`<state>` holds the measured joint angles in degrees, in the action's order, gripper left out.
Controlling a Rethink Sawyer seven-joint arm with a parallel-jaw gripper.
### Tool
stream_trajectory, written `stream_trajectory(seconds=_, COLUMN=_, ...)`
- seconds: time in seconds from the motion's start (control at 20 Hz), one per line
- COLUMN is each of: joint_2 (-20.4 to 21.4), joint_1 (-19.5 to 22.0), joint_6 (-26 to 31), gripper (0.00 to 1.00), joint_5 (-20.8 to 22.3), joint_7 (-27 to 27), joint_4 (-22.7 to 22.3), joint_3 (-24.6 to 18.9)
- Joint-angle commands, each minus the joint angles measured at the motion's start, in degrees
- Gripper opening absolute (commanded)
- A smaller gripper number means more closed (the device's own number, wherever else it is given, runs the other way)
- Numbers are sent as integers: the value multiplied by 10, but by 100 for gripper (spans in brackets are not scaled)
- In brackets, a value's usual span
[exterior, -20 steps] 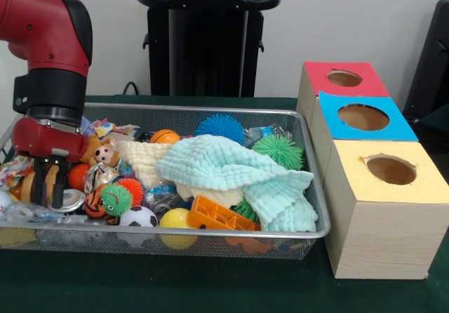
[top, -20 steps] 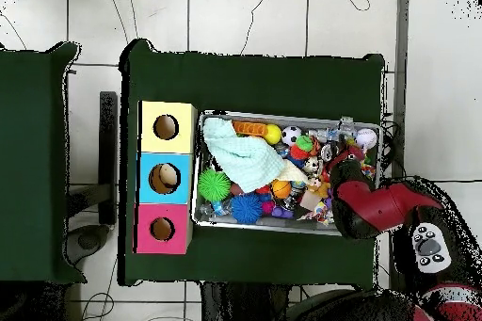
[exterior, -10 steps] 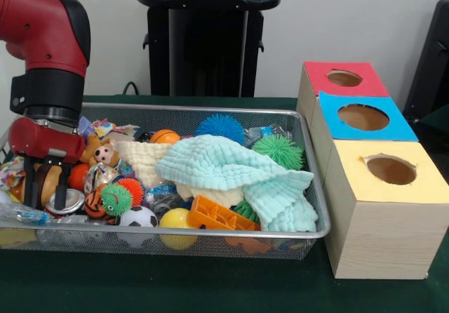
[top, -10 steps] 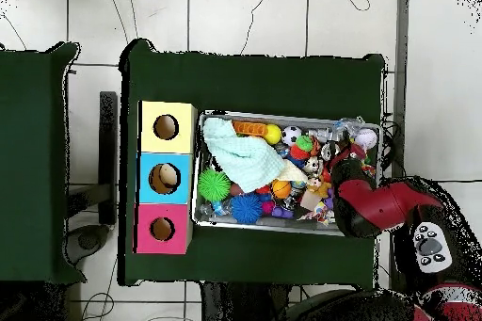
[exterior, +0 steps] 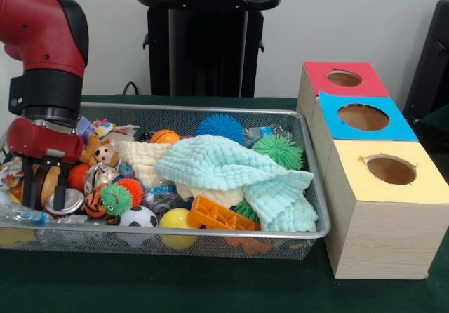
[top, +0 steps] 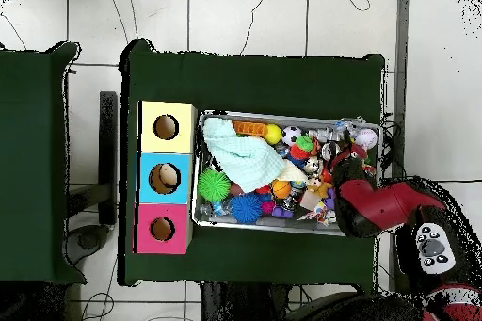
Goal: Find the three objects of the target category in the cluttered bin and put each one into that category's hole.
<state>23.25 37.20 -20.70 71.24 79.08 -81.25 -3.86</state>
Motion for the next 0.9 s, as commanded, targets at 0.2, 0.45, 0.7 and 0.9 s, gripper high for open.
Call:
stream_trajectory(seconds=0.2, joint_2=-17, joint_1=71, joint_6=53, gripper=100, joint_5=17, joint_7=215, joint_4=-17, joint_3=-119)
stream_trajectory(seconds=0.45, joint_2=-36, joint_1=106, joint_6=42, gripper=100, joint_5=-46, joint_7=224, joint_4=-26, joint_3=-112)
stream_trajectory(seconds=0.7, joint_2=-50, joint_1=133, joint_6=17, gripper=100, joint_5=-96, joint_7=232, joint_4=-38, joint_3=-107)
stream_trajectory(seconds=0.9, joint_2=-59, joint_1=144, joint_6=-1, gripper=100, joint_5=-128, joint_7=236, joint_4=-45, joint_3=-103)
